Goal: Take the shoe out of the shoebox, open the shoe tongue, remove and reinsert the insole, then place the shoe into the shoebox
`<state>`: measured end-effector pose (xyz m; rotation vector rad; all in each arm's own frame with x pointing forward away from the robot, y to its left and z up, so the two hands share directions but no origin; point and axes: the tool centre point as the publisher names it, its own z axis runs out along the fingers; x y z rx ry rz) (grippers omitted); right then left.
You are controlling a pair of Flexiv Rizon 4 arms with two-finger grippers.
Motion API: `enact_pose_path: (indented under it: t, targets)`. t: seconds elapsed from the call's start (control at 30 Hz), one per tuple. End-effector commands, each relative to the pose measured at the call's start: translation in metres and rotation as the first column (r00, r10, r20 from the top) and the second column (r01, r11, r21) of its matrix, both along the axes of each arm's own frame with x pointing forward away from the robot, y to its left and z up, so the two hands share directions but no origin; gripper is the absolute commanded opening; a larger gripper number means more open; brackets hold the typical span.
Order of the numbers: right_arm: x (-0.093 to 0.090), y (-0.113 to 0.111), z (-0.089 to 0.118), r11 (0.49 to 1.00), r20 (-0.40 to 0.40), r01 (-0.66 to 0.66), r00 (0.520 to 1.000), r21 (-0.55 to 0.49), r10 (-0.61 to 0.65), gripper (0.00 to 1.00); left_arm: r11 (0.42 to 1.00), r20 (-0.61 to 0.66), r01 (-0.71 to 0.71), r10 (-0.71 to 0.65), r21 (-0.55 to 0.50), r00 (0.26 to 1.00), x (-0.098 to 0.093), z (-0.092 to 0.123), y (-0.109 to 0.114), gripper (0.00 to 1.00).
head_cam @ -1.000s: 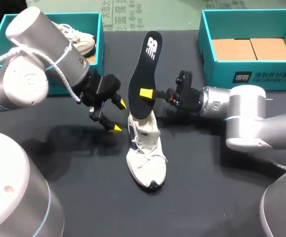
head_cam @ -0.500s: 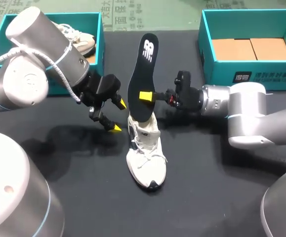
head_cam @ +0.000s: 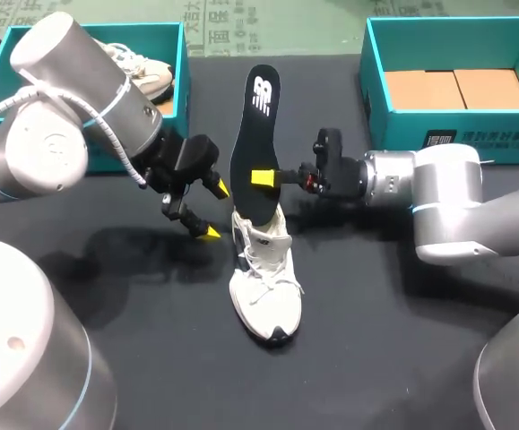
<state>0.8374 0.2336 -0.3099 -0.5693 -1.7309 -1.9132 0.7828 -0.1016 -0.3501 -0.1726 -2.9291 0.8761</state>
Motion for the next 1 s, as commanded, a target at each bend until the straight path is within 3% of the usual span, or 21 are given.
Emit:
enact_pose_path:
  t: [0.03,1.0]
  targets:
    - [-0.007,0.000,-0.007,1.000,-0.003,0.016,1.000,-0.015,-0.016,0.00,1.000,0.000,0.000,0.000,0.001,1.000,0.000,0.000,0.000,1.00]
    - [-0.039,0.003,-0.027,0.994,-0.057,0.014,0.998,-0.112,-0.020,0.00,1.000,0.000,0.000,0.000,0.001,1.000,0.000,0.000,0.000,1.00]
